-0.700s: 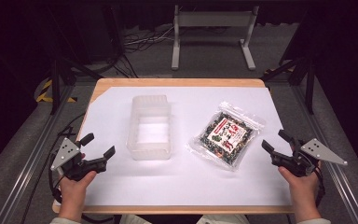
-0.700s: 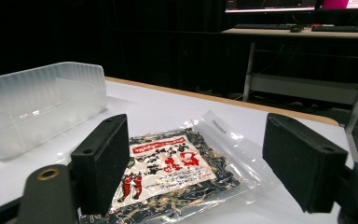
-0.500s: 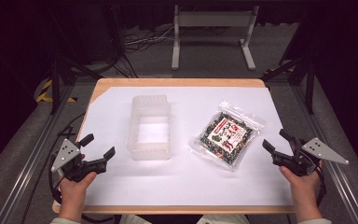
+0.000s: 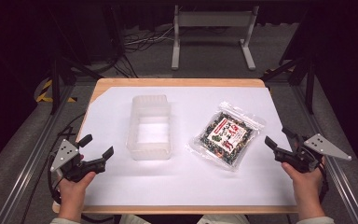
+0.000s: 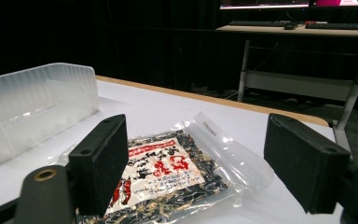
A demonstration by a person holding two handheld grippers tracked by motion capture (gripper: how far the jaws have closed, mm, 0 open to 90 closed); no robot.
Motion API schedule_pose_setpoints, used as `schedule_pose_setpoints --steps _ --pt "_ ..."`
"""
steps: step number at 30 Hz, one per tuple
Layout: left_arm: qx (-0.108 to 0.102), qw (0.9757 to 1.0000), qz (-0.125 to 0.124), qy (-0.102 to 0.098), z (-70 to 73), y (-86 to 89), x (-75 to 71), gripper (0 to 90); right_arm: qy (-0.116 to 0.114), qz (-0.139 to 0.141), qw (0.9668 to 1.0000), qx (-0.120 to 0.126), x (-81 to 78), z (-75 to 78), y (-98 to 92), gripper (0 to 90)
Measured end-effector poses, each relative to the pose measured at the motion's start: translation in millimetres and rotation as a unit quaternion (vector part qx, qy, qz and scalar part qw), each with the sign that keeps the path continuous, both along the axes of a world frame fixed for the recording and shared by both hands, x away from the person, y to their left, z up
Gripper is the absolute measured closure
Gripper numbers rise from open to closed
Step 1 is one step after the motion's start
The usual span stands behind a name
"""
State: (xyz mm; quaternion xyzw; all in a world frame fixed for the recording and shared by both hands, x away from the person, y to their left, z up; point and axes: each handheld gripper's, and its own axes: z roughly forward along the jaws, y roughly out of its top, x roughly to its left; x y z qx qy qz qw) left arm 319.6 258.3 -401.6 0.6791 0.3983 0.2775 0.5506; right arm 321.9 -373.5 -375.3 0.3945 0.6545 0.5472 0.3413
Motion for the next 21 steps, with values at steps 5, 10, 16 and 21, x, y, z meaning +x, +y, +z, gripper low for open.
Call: schedule_pose_setpoints --steps 5,10,16,21 --pt "0.007 1.0 0.005 0.005 -1.5 -1.0 1.2 10.5 0.0 0.001 0.9999 -0.012 8.4 7.1 5.3 24.6" --pt "0.008 0.9999 0.004 0.006 -1.8 -1.2 1.5 10.5 0.009 0.004 0.9998 -0.019 21.8 12.9 10.4 25.8" --pt "0.005 0.9999 0.006 0.008 -3.2 0.4 1.8 10.5 0.026 0.012 0.9994 -0.019 38.4 18.2 14.2 27.2" --pt "0.0 0.9999 0.007 0.009 -3.3 2.0 2.0 10.5 0.028 0.02 0.9994 -0.01 49.5 24.3 13.4 28.6"
